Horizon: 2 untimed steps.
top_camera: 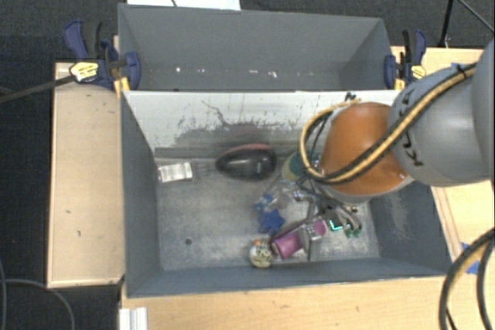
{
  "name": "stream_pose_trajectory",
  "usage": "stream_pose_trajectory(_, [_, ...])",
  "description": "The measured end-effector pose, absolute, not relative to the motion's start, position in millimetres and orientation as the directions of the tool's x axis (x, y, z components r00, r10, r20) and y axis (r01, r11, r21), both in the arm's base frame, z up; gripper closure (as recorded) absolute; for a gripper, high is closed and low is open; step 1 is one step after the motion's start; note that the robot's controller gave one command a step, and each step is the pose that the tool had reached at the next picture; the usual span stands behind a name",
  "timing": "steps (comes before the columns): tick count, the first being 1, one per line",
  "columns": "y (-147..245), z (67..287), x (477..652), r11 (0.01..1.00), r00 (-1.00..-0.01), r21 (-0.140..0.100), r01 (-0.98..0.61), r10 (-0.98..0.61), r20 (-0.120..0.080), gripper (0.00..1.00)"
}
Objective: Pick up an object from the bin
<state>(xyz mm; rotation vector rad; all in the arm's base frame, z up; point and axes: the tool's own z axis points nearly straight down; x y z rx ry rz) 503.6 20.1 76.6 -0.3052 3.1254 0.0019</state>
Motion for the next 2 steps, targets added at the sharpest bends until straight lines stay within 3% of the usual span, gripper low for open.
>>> stream_pose_trajectory(1, [21,79,502.2,0.981,-0.981,0.004,-0.195,-0.195,0.006,1.0])
stream_pose_trajectory(2, [4,213,563.6,0.983,-0.983,-0.002,-0.182,-0.182,-0.013,1.0])
